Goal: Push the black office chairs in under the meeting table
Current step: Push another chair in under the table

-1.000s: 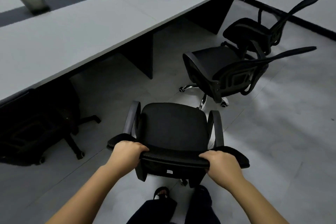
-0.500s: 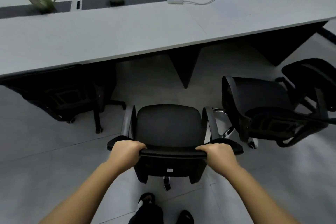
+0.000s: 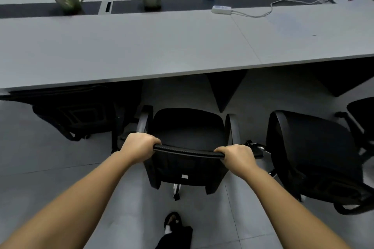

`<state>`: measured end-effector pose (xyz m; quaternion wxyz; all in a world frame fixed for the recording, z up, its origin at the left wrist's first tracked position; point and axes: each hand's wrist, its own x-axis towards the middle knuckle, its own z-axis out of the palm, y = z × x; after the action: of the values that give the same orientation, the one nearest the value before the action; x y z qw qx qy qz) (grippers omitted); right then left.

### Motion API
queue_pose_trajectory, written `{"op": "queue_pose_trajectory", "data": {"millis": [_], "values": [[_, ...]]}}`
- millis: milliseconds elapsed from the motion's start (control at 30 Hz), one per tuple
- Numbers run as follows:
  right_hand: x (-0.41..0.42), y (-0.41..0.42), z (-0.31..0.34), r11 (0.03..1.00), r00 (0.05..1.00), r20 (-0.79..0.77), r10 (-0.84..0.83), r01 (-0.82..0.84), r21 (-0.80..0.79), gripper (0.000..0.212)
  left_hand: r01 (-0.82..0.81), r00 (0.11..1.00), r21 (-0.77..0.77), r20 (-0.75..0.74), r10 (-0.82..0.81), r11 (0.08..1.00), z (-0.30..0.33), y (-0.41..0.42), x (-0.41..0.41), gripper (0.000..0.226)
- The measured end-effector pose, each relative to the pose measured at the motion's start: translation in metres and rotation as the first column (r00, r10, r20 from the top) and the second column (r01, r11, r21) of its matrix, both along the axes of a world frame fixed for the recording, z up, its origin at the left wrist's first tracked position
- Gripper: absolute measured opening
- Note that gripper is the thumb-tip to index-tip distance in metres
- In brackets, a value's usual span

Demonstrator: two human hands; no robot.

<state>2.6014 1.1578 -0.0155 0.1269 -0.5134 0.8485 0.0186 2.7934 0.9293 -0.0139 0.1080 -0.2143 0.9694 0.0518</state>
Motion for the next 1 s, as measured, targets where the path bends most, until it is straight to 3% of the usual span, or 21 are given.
{"op": "queue_pose_trajectory", "data": {"millis": [233,567,1000], "values": [[-0.067,-0.063,0.007,0.998,0.999,-0.016,-0.037,0.037,0.054,0.031,-0.016,1.0,0.051,0.012,0.016,0.999,0.005,-0.06,-0.07,0.033],[-0.217,-0.139,0.009,0.986,0.993,-0.065,0.095,-0.085,0.142,0.031,-0.143,0.99,0.03,-0.01,0.143,0.989,0.006,-0.092,-0.185,0.033],[-0.352,-0.191,0.01,0.964,0.971,0.019,0.238,-0.239,0.119,0.031,-0.291,0.957,0.036,0.018,0.291,0.956,-0.003,-0.113,-0.291,0.026]]}}
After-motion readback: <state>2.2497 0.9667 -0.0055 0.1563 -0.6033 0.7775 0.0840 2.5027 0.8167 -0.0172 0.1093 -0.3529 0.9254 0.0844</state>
